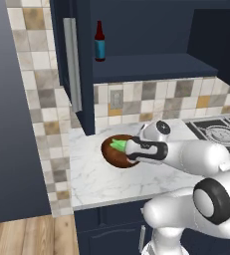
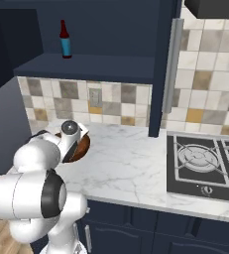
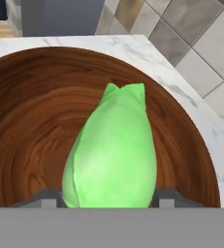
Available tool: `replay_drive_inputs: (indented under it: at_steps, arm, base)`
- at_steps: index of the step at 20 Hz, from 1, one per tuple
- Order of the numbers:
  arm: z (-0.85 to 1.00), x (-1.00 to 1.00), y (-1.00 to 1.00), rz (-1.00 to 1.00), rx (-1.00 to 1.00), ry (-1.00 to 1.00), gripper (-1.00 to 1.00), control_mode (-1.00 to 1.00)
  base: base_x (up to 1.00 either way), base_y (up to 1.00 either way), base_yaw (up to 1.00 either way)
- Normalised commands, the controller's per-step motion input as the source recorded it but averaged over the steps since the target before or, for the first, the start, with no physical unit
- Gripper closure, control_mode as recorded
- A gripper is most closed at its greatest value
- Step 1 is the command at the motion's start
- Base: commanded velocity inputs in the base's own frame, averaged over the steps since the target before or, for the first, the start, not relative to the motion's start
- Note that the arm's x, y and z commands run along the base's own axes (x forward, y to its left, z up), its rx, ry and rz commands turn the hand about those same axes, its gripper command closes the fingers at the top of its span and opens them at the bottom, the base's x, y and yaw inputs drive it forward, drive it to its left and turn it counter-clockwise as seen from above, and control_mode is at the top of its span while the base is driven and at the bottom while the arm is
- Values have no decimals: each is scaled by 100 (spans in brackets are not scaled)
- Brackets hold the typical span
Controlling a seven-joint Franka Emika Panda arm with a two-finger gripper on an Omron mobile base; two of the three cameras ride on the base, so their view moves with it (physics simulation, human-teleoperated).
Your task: Pick the corn from the cabinet and place it in the bowl. Then pick the bowl and place it in the sink. Then turn on the sink facuet.
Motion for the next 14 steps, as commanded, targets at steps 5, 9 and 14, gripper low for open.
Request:
replay_drive_inputs:
  at_steps: [5,9,14]
  arm:
    - [-17,23,13,0,0,0,100,-100]
    - [-15,9,5,0,0,0,100,-100]
    - [-9,0,0,0,0,0,-100,-100]
  base:
    - [0,0,0]
    - [0,0,0]
    - [0,0,0]
